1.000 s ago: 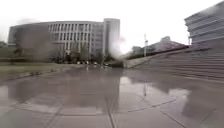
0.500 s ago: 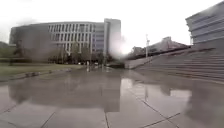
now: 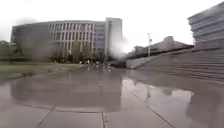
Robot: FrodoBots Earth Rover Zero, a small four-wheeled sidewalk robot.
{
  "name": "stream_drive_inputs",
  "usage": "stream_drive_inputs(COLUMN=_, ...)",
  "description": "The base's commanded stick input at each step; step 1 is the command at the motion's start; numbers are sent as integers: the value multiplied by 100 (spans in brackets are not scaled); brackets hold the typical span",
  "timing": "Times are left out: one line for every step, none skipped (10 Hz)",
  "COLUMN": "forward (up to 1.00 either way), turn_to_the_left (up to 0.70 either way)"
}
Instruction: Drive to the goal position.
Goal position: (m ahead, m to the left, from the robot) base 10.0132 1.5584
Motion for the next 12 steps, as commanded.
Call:
stream_drive_inputs(forward=70, turn_to_the_left=2)
stream_drive_inputs(forward=70, turn_to_the_left=2)
stream_drive_inputs(forward=70, turn_to_the_left=2)
stream_drive_inputs(forward=70, turn_to_the_left=2)
stream_drive_inputs(forward=70, turn_to_the_left=2)
stream_drive_inputs(forward=70, turn_to_the_left=2)
stream_drive_inputs(forward=70, turn_to_the_left=2)
stream_drive_inputs(forward=70, turn_to_the_left=2)
stream_drive_inputs(forward=70, turn_to_the_left=2)
stream_drive_inputs(forward=70, turn_to_the_left=2)
stream_drive_inputs(forward=70, turn_to_the_left=2)
stream_drive_inputs(forward=70, turn_to_the_left=2)
